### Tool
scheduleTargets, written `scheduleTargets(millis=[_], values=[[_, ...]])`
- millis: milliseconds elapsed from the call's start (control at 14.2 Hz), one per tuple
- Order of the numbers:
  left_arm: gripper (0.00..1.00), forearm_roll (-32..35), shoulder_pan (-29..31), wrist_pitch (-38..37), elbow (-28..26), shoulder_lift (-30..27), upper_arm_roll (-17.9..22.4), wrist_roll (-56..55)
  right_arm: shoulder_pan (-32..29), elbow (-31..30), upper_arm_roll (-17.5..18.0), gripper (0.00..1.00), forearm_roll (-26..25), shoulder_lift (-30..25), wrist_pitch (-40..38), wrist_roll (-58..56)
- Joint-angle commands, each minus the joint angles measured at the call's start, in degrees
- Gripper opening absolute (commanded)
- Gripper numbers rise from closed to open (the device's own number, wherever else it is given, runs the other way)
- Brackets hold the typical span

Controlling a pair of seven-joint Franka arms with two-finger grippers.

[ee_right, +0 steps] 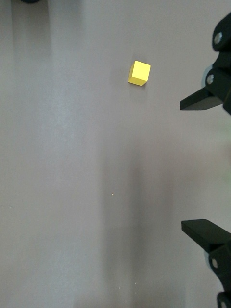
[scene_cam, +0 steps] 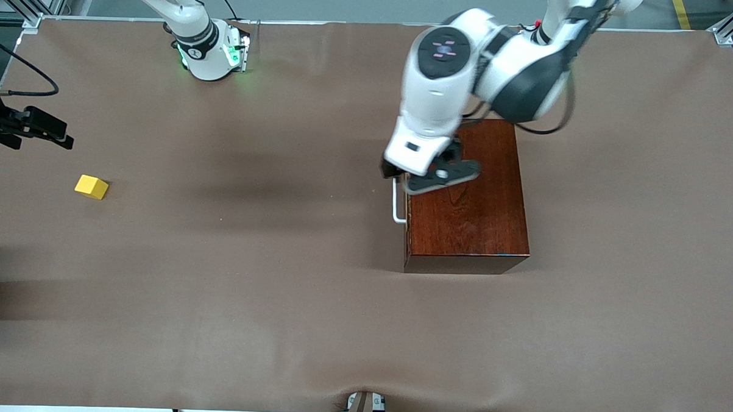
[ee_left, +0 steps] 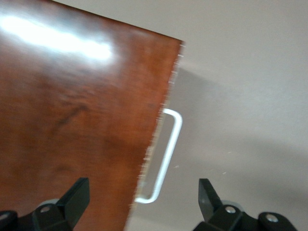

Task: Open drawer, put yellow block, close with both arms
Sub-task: 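Move the left gripper to the white drawer handle of the box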

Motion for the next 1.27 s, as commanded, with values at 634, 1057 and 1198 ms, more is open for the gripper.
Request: scheduleTargets(millis=[634, 1057, 1198], values=[[1.0, 8.02, -7.91, 2.24, 4.03, 11.29, 0.55, 7.79, 0.56, -0.03, -0.02, 1.0, -0.87, -0.06, 1.34, -0.4], [1.0, 8.02, -7.91, 2.23, 4.12, 14.1, 0.63, 8.06, 0.57, 0.05, 0.07, 1.0, -0.87, -0.06, 1.07, -0.14], [1.0, 8.11, -7.91, 2.32, 4.29, 15.07, 0.63, 7.98, 0.56, 0.05, 0.07, 1.0, -0.87, -0.06, 0.99, -0.14]])
